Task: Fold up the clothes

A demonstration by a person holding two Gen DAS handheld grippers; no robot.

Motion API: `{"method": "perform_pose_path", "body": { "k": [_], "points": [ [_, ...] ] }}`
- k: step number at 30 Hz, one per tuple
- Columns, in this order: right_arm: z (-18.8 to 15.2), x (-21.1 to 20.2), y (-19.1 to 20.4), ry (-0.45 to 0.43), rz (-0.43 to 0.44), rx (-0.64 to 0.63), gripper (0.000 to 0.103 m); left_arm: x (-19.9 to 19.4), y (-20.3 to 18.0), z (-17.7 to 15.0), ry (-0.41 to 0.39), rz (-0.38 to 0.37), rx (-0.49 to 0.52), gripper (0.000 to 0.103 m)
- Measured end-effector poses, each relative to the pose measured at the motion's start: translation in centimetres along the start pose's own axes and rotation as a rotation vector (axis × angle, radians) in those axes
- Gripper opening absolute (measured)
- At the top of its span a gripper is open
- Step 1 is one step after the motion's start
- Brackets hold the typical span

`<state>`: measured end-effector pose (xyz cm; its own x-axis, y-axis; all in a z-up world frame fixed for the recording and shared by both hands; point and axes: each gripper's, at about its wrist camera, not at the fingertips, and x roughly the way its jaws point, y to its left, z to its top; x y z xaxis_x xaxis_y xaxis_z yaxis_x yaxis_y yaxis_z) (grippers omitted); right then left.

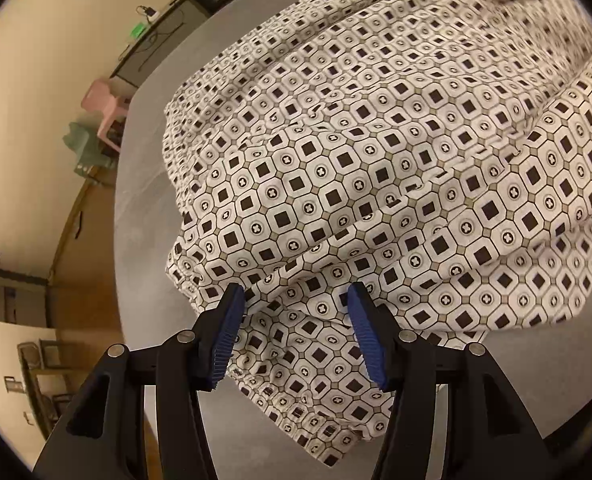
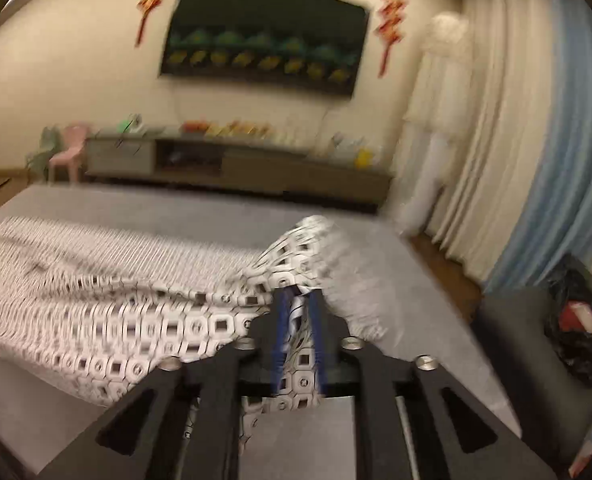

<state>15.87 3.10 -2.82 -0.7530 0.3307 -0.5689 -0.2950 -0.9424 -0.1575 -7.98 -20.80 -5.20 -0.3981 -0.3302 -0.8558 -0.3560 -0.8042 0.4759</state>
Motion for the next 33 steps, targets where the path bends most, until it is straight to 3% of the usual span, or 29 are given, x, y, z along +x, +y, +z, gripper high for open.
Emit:
{"method": "perform_pose_path", "body": {
  "k": [1,4,8,10,11,13,15,20,24,25,29,31,33],
  "points": [
    [-0.9,0.7,-0.4,0.063,0.058,0.011,0.061,0.1,0.3,-0.1,0.006,0.006,-0.004,0.057],
    [-3.5,3.0,-3.9,0.172,0.049,0.176,0.063,0.8,1.3,-0.8,0.033,0.051,-0.025,0.058],
    [-4.8,3.6,-11.2,0.222,0.131,0.522,0.065,1.3,2.0,-1.3,0.063,0.113,-0.034,0.058],
    [-5.7,4.2,-13.7,0.253,0.138,0.629,0.065,0.2,1.6,-1.0,0.028,0.123,-0.040,0.056],
    [-5.9,4.5,-14.3,0.276,0.136,0.653,0.065,-0.8,1.4,-0.7,-0.015,0.092,-0.058,0.056],
    [-5.6,5.0,-14.0,0.302,0.142,0.627,0.065,-2.9,1.2,0.1,-0.103,0.005,-0.088,0.056],
    [-4.9,4.6,-12.4,0.300,0.132,0.514,0.065,-4.2,0.3,0.9,-0.160,-0.061,-0.088,0.056],
    [-5.0,5.3,-7.9,0.392,0.125,0.204,0.076,-3.2,-3.1,2.4,-0.145,-0.099,0.009,0.056],
    [-6.5,7.3,-9.5,0.492,0.063,0.249,0.076,-1.6,-5.0,3.5,-0.126,-0.114,0.065,0.056],
    [-6.7,7.8,-10.1,0.511,0.052,0.265,0.072,-2.0,-5.5,3.5,-0.122,-0.105,0.073,0.056],
    [-5.8,8.4,-9.3,0.552,0.046,0.111,0.013,-1.6,-4.9,4.2,-0.111,-0.083,0.052,0.057],
    [-4.9,8.7,-8.3,0.593,0.055,-0.032,0.009,-1.6,-4.8,4.6,-0.099,-0.049,0.036,0.058],
    [-3.9,9.4,-9.1,0.615,-0.029,-0.103,0.007,-1.5,-4.7,5.3,-0.073,-0.019,0.033,0.058]
  ]
}}
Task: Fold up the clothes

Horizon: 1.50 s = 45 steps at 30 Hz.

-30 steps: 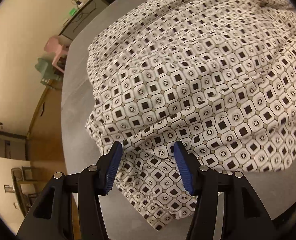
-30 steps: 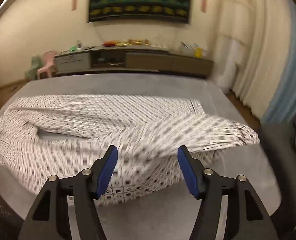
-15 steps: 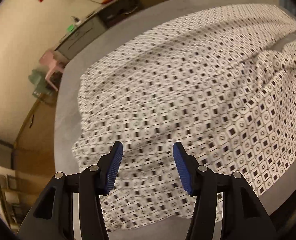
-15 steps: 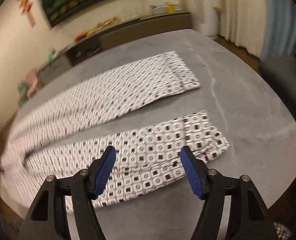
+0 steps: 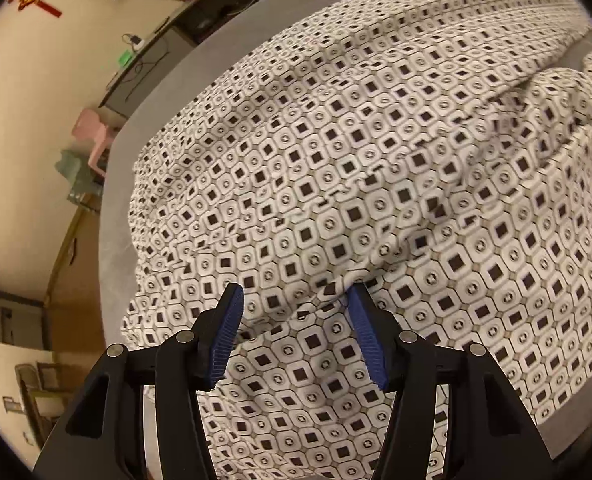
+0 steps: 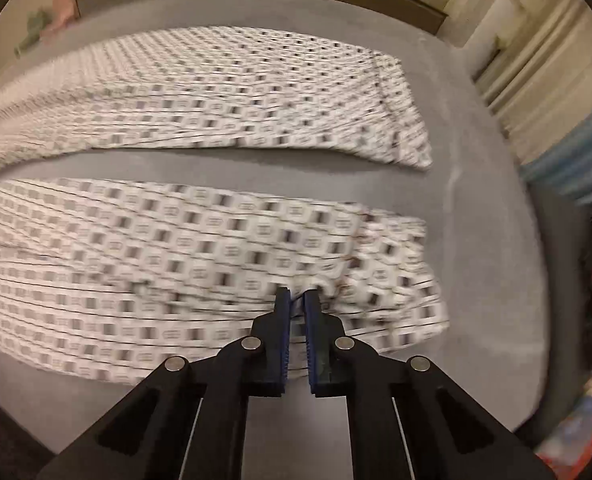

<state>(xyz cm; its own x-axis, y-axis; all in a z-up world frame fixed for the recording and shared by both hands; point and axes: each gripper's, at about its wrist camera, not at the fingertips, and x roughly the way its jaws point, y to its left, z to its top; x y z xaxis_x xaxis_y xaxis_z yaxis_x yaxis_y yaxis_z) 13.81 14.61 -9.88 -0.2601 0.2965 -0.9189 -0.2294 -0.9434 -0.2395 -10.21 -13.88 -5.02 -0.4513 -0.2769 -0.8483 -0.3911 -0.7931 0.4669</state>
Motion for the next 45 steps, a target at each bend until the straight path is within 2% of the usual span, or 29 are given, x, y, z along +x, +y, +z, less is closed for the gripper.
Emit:
{"method": "perform_pose_path", "body": {
  "k": [1,2,5,7,10,12,14,16,19,21,25,26,28,29,30,34,35,37,40,41,43,45],
  "points": [
    [0.5,-0.2,-1.2,0.002,-0.016,0.027,0.007,-0.4,-0.2,0.4,-0.009,0.012,0.003,0.057],
    [0.8,-0.5,-2.4,-0.005,0.007,0.071,0.007,-1.2,-0.3,0.9,-0.031,0.020,0.001,0.057],
    [0.7,-2.2,-5.8,-0.100,0.073,0.233,0.012,-4.0,-0.9,4.1,-0.157,-0.028,-0.044,0.057],
    [0.4,-2.0,-6.8,-0.119,0.107,0.288,0.012,-4.2,-1.9,6.2,-0.186,-0.045,-0.045,0.057],
    [0.1,-1.9,-5.8,-0.109,0.130,0.216,0.012,-2.3,-4.6,9.9,-0.160,-0.049,0.021,0.057],
    [-0.5,-2.3,-5.2,-0.122,0.145,0.172,0.016,-0.5,-6.0,12.3,-0.120,-0.037,0.053,0.057],
    [-1.6,-3.2,-5.0,-0.132,0.171,0.146,0.035,1.0,-6.4,14.3,-0.086,-0.036,0.036,0.057],
    [-2.5,-3.8,-4.3,-0.148,0.197,0.095,0.039,2.1,-6.5,16.2,-0.069,-0.015,0.017,0.056],
    [-2.9,-4.4,-3.6,-0.182,0.171,0.014,0.040,3.6,-6.2,19.1,-0.046,0.053,-0.034,0.055],
    [-2.2,-5.7,-4.7,-0.248,0.171,0.043,0.040,4.2,-6.1,20.3,-0.046,0.044,-0.064,0.050],
    [0.4,-7.5,-7.4,-0.355,0.196,0.136,0.041,4.0,-6.5,20.0,-0.058,-0.010,-0.038,0.048],
    [1.8,-7.1,-7.4,-0.339,0.195,0.139,0.041,3.9,-6.6,19.8,-0.058,-0.031,-0.025,0.048],
    [5.3,-2.9,-6.5,-0.248,0.198,0.126,0.040,3.5,-6.3,19.1,-0.049,-0.103,-0.019,0.048],
    [6.5,-1.1,-6.3,-0.191,0.187,0.123,0.040,3.5,-6.3,18.9,-0.052,-0.109,-0.013,0.049],
    [7.4,0.2,-6.2,-0.178,0.172,0.124,0.042,3.5,-6.2,18.8,-0.055,-0.113,-0.007,0.049],
    [11.1,5.1,-6.1,-0.162,0.114,0.130,0.043,4.5,-5.3,18.9,-0.072,-0.082,-0.055,0.052],
    [11.8,6.2,-6.0,-0.182,0.082,0.133,0.048,4.8,-5.1,19.0,-0.077,-0.084,-0.075,0.052],
    [12.8,8.0,-5.1,-0.228,-0.011,0.122,0.049,4.9,-4.6,19.1,-0.085,-0.075,-0.105,0.052],
    [13.0,10.1,-3.8,-0.272,-0.109,0.079,0.049,4.1,-4.5,19.1,-0.106,-0.010,-0.100,0.052],
    [12.4,9.9,-3.6,-0.261,-0.098,0.089,0.049,3.5,-4.5,18.9,-0.113,0.006,-0.095,0.052],
    [10.6,7.5,-5.4,-0.277,0.011,0.149,0.053,1.1,-5.1,18.3,-0.148,-0.010,-0.074,0.052],
    [7.2,4.8,-6.7,-0.332,0.147,0.159,0.064,-2.7,-7.2,16.8,-0.226,-0.103,-0.014,0.053]
  ]
}}
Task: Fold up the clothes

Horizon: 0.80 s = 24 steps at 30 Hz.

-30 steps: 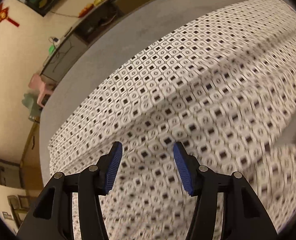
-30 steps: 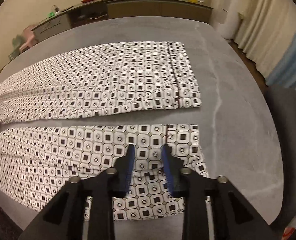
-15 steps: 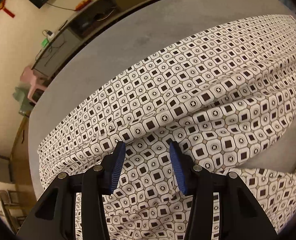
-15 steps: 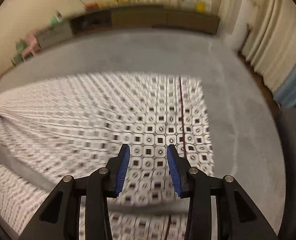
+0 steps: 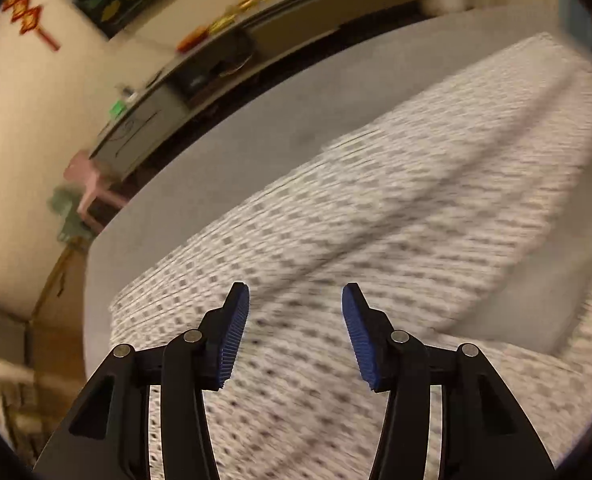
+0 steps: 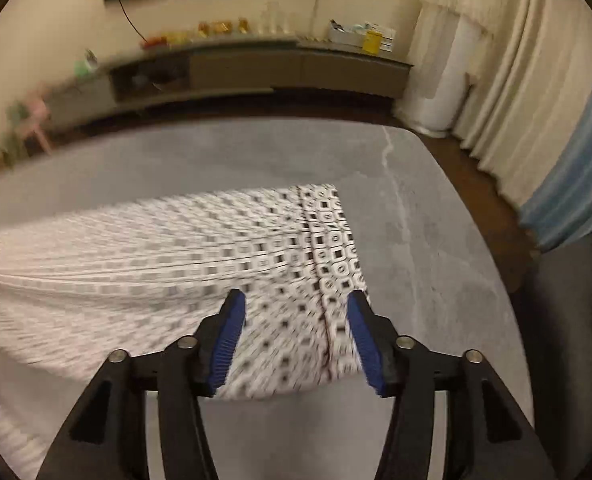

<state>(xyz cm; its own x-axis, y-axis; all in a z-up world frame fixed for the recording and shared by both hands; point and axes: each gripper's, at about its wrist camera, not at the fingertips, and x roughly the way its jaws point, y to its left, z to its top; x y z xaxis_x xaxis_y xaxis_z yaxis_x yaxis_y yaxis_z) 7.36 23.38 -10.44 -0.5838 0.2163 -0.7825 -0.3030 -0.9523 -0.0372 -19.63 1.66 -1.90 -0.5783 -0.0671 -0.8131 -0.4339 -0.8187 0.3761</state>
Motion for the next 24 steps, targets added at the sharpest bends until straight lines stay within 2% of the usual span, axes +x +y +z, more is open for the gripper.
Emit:
{"method": "perform_pose_path", "body": {
  "k": [2,4,5,7,9,12,16,18,19,20,22,23,24],
  "points": [
    [-2.8,-3.5,-0.9,-0.051,0.096,-0.022,0.079,-3.2,-3.7,-1.4,-0.076,-0.081,0.122,0.056],
    [-7.4,-6.1,-1.4,-0.089,0.132,-0.095,0.080,-6.5,-8.2,-2.6,-0.175,-0.128,0.304,0.060],
    [-9.6,-6.4,-1.7,-0.081,0.130,-0.113,0.080,-7.8,-10.4,-3.5,-0.229,-0.140,0.395,0.062],
    [-13.9,-7.4,-2.7,-0.009,0.118,-0.145,0.080,-8.1,-13.9,-4.5,-0.286,-0.161,0.554,0.064],
    [-17.4,-8.0,-2.6,0.054,0.093,-0.184,0.080,-7.2,-16.7,-5.4,-0.295,-0.130,0.663,0.064],
    [-19.8,-7.7,-2.5,0.060,0.049,-0.231,0.080,-5.3,-18.7,-6.2,-0.289,-0.054,0.729,0.064],
    [-21.3,-6.3,-0.2,0.028,-0.027,-0.374,0.080,-3.4,-18.4,-5.6,-0.308,-0.033,0.725,0.063],
    [-21.0,-5.2,1.1,0.035,-0.054,-0.443,0.080,-2.5,-18.1,-4.7,-0.294,-0.060,0.702,0.053],
    [-20.9,-5.0,1.5,0.020,-0.053,-0.475,0.079,-2.0,-17.9,-4.4,-0.287,-0.077,0.697,0.028],
    [-20.0,-6.3,0.9,0.025,-0.042,-0.494,0.062,-1.8,-17.9,-4.1,-0.278,-0.103,0.699,0.008],
    [-19.6,-5.1,1.3,0.075,0.009,-0.474,0.015,-1.5,-17.6,-3.6,-0.276,-0.153,0.695,0.006],
    [-19.3,-4.6,1.4,0.095,0.024,-0.459,0.015,-1.5,-17.3,-2.9,-0.275,-0.186,0.673,0.005],
    [-19.1,-4.3,1.7,0.088,0.015,-0.459,0.015,-1.4,-16.2,-1.4,-0.280,-0.249,0.593,0.005]
  ]
}}
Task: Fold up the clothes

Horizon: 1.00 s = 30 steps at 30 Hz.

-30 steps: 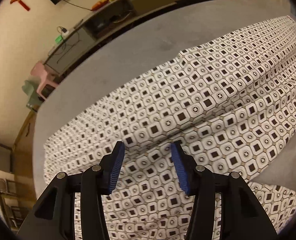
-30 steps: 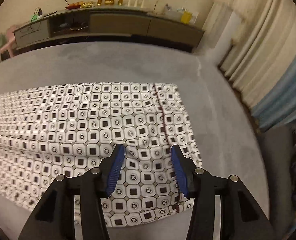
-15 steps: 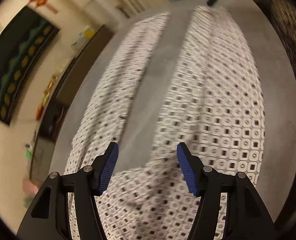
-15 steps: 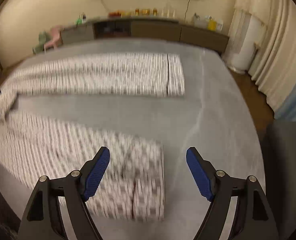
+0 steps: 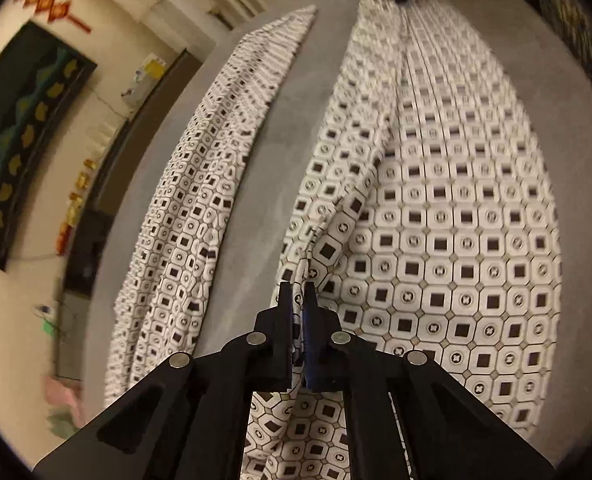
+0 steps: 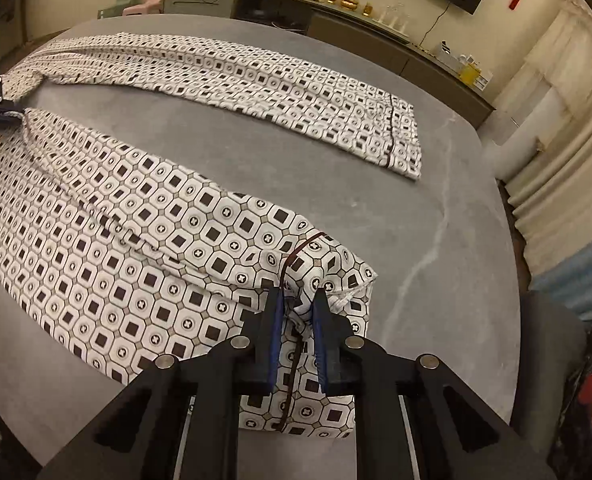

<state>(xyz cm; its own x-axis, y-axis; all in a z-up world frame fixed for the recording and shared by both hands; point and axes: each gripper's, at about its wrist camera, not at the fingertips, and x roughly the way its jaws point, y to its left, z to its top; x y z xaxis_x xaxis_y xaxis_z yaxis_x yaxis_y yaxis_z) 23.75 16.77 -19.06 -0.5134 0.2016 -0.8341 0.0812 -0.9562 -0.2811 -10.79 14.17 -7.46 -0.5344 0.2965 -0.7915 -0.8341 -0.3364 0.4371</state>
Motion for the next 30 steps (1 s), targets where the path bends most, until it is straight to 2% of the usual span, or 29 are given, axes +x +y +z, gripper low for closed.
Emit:
{"method": "perform_pose_path", "body": {
  "k": [1,2,3,5,6,7,8,9,10,12,14,16,17,20,21,22,23,25,27,29,30],
  "points": [
    [0.3,0.2,-0.3,-0.010,0.002,0.025,0.015,0.0,1.9,0.6,-0.030,-0.044,-0.088,0.005],
    [1.0,0.1,-1.2,-0.030,0.009,0.077,0.015,-0.1,4.5,0.7,-0.060,-0.094,-0.219,0.005],
    [1.8,0.1,-2.2,-0.050,0.014,0.129,0.015,0.0,8.2,0.4,-0.083,-0.137,-0.401,0.005],
    [4.0,0.9,-4.5,-0.097,0.001,0.248,0.017,1.3,12.6,-0.6,-0.070,-0.163,-0.628,0.009],
    [4.4,1.4,-5.0,-0.117,0.001,0.304,0.023,2.0,14.0,-2.1,-0.046,-0.168,-0.714,0.012],
    [5.1,2.2,-5.1,-0.127,-0.006,0.338,0.041,2.4,14.2,-3.0,-0.020,-0.152,-0.745,0.017],
    [5.5,2.6,-5.3,-0.130,-0.024,0.352,0.057,2.5,13.9,-3.5,0.006,-0.129,-0.747,0.021],
    [5.8,3.0,-5.4,-0.127,-0.035,0.357,0.059,2.6,13.6,-3.6,0.036,-0.087,-0.716,0.024],
    [5.9,3.3,-5.5,-0.126,-0.034,0.360,0.059,2.4,12.7,-3.6,0.052,-0.061,-0.693,0.028],
    [6.3,3.8,-6.0,-0.134,-0.041,0.369,0.059,2.1,11.2,-3.2,0.082,-0.017,-0.651,0.029],
    [5.7,3.5,-6.3,-0.137,-0.051,0.363,0.059,1.9,10.1,-2.1,0.076,-0.004,-0.616,0.029],
    [5.4,1.6,-7.5,-0.118,-0.076,0.319,0.059,1.8,8.8,-0.2,0.069,0.020,-0.557,0.029],
    [6.0,2.0,-7.4,-0.113,-0.093,0.283,0.059,1.7,8.5,-0.2,0.069,0.025,-0.538,0.029],
    [5.9,0.5,-4.9,-0.144,-0.152,0.136,0.058,1.5,7.6,0.0,0.061,0.044,-0.476,0.029],
    [6.0,0.3,-4.1,-0.148,-0.151,0.093,0.049,0.6,7.7,-0.5,0.057,0.047,-0.455,0.027],
    [6.0,0.1,-3.6,-0.137,-0.134,0.060,0.009,-0.3,7.7,-0.9,0.054,0.048,-0.434,0.021],
    [5.8,-0.1,-3.3,-0.122,-0.123,0.045,0.000,-0.4,7.6,-0.6,0.048,0.039,-0.423,0.014],
    [5.2,-1.8,-3.1,-0.126,-0.124,0.039,0.000,-2.4,7.0,0.0,0.006,-0.005,-0.395,0.010],
    [4.3,-5.0,-3.5,-0.198,-0.090,0.087,0.000,-4.1,7.9,0.0,-0.074,-0.060,-0.410,0.008],
    [3.8,-7.6,-4.0,-0.278,-0.027,0.141,0.002,-4.7,9.5,0.0,-0.112,-0.070,-0.485,0.008],
    [4.0,-7.7,-3.9,-0.283,-0.009,0.139,0.005,-4.3,10.8,-0.2,-0.102,-0.059,-0.552,0.008]
  ]
}}
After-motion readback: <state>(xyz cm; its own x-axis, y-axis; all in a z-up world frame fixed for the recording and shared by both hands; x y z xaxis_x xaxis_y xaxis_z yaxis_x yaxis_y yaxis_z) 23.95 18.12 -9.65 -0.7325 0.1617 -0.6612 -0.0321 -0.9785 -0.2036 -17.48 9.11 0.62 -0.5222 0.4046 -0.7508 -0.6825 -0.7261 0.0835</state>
